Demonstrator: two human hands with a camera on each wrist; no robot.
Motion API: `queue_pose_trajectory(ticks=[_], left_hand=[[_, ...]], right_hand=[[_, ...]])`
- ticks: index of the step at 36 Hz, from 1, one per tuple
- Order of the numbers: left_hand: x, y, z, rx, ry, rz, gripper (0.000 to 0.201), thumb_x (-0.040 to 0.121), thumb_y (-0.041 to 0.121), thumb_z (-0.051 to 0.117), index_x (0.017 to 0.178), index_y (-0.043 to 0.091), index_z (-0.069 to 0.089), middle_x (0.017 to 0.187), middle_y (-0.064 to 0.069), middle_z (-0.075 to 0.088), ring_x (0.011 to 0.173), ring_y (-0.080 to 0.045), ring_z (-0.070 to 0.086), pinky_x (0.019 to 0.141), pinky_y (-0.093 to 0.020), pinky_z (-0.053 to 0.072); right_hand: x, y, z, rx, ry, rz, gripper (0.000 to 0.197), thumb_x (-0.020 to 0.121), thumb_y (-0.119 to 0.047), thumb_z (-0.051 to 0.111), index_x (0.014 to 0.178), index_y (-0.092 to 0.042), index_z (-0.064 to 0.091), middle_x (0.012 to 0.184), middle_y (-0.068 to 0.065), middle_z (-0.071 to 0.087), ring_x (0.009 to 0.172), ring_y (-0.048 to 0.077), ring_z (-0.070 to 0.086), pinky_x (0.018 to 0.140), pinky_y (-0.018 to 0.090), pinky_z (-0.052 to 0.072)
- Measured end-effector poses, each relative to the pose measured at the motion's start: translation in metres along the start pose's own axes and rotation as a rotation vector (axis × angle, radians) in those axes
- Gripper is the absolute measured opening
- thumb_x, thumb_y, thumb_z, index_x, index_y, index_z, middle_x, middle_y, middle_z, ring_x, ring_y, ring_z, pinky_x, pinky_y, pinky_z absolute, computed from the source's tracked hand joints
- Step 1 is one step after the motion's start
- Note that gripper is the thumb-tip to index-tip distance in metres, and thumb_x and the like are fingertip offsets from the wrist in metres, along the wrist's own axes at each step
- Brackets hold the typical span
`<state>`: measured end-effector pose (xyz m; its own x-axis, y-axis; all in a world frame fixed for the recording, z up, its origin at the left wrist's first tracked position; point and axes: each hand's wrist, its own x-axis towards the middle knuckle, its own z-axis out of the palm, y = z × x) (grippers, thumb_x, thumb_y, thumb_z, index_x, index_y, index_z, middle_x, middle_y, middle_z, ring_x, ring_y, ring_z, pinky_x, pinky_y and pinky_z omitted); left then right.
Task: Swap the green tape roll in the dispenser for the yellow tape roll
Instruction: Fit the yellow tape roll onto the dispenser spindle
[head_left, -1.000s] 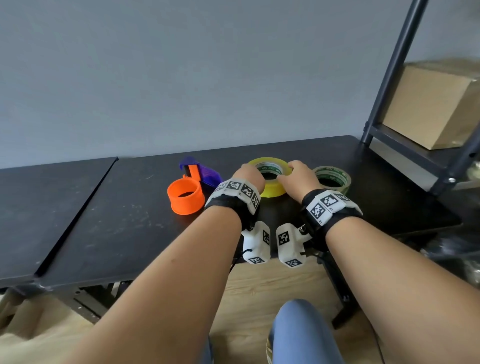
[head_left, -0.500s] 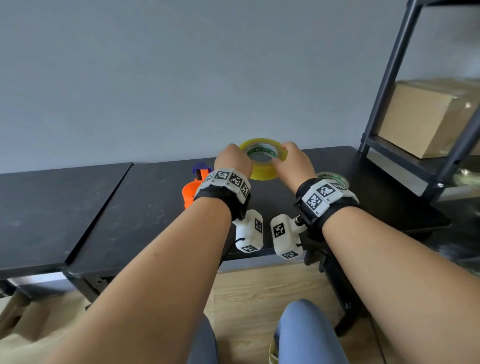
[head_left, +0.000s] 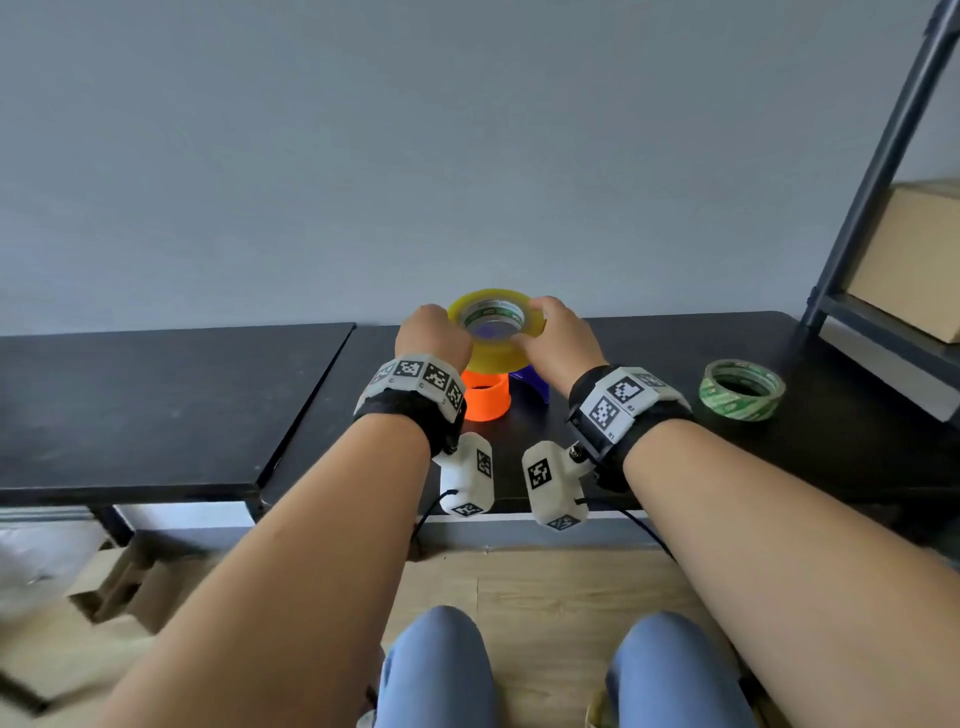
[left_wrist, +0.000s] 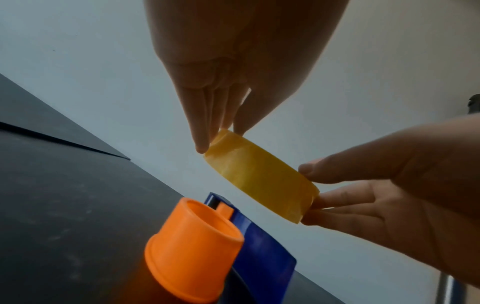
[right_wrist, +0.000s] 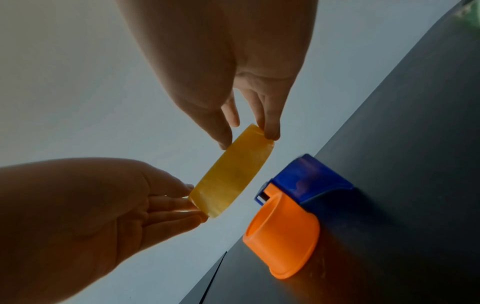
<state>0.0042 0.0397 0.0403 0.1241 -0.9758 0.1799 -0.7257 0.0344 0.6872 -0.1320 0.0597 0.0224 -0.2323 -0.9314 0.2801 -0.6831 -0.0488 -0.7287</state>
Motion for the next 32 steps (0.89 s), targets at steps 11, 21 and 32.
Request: queue_pose_trajectory(ticks=[11,21,32], left_hand=[[0.008,-0.035,0.009,0.111,-0.061,-0.033,0.014,0.081,0.002,0.048,0.068,0.006,0.045,0.061,-0.006,0.043,0.058,-0.022,0.040,0.043,-0.026,0.024],[0.013,-0.053,0.027,0.140,-0.182,-0.059,0.017,0.088,0.009,0.049,0.086,-0.001,0.063,0.082,-0.012,0.063,0.071,-0.028,0.055,0.059,-0.030,0.041],[0.020,-0.062,0.034,0.224,-0.209,-0.041,0.025,0.094,0.012,0.047,0.103,0.003,0.068,0.103,-0.014,0.071,0.079,-0.026,0.058,0.068,-0.032,0.044]], right_hand=[[-0.003,0.003,0.027,-0.034,-0.095,0.057,0.036,0.088,-0.022,0.059,0.123,-0.017,0.058,0.119,0.007,0.067,0.110,0.027,0.062,0.082,0.031,0.046],[-0.009,0.020,0.036,-0.084,-0.136,0.083,0.038,0.091,-0.024,0.059,0.127,-0.013,0.056,0.128,0.011,0.063,0.117,0.029,0.059,0.093,0.036,0.046],[-0.009,0.018,0.040,-0.241,-0.118,-0.004,0.028,0.089,-0.018,0.060,0.115,-0.011,0.066,0.115,0.014,0.062,0.106,0.031,0.062,0.088,0.038,0.049]])
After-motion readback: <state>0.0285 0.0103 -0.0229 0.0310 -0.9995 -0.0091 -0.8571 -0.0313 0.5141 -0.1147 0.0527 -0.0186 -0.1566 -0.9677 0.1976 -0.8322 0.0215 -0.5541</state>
